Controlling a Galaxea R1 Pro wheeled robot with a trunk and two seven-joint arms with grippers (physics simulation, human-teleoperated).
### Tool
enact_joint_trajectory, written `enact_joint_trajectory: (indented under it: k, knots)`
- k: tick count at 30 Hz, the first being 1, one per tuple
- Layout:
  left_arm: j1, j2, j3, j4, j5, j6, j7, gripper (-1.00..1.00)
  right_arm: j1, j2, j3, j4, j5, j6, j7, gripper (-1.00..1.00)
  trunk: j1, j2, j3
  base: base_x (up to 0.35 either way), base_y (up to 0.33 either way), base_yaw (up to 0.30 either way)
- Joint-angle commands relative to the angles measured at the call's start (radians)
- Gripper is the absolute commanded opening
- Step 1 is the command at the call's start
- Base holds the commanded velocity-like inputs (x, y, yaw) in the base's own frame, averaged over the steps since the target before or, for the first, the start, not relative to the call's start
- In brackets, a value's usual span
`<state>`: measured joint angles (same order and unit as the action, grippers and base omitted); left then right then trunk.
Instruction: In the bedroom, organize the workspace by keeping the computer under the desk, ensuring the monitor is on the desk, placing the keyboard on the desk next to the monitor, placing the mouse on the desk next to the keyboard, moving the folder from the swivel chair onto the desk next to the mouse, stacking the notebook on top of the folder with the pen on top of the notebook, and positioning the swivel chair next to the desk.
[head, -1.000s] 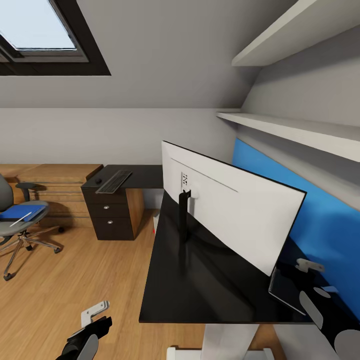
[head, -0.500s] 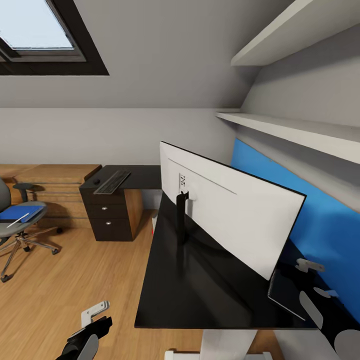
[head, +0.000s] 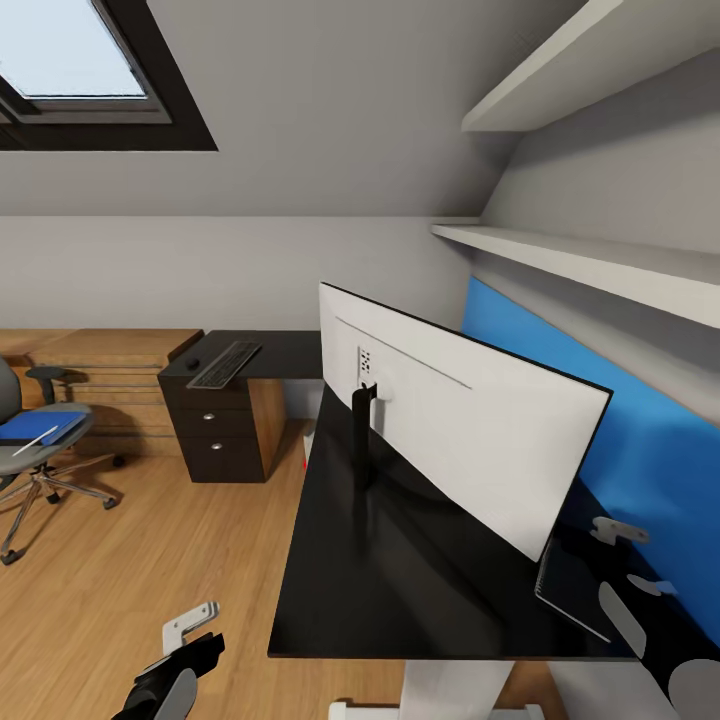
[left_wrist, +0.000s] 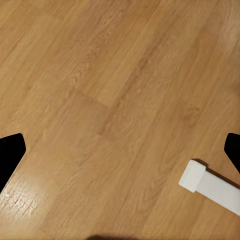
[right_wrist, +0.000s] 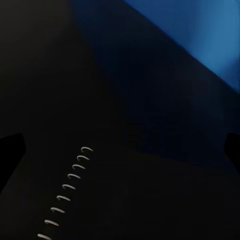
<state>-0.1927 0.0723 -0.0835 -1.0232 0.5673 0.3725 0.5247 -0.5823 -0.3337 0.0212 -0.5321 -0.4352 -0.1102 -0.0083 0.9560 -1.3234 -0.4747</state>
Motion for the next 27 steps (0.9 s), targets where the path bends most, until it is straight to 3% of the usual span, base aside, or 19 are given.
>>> enact_joint_trajectory:
  k: [1,13,27]
  knots:
    - [-0.001,0.001,-0.004,-0.002,0.008,0.002,0.009,1.0,-0.001,0.0,0.003,0.0,-0.008,-0.003,-0.001,1.0,0.0,-0.001,-0.001,0.0,0.0,0.0]
    - [-0.001,0.002,-0.004,-0.031,0.008,0.003,0.002,1.0,-0.001,0.002,0.003,0.001,-0.007,0.006,-0.002,1.0,0.0,-0.001,-0.001,0.0,0.0,0.0]
    - [-0.001,-0.005,-0.003,-0.054,0.009,0.003,0.004,1.0,-0.001,0.001,0.003,0.001,-0.007,0.01,-0.004,1.0,0.054,-0.099,-0.045,0.0,0.0,0.0]
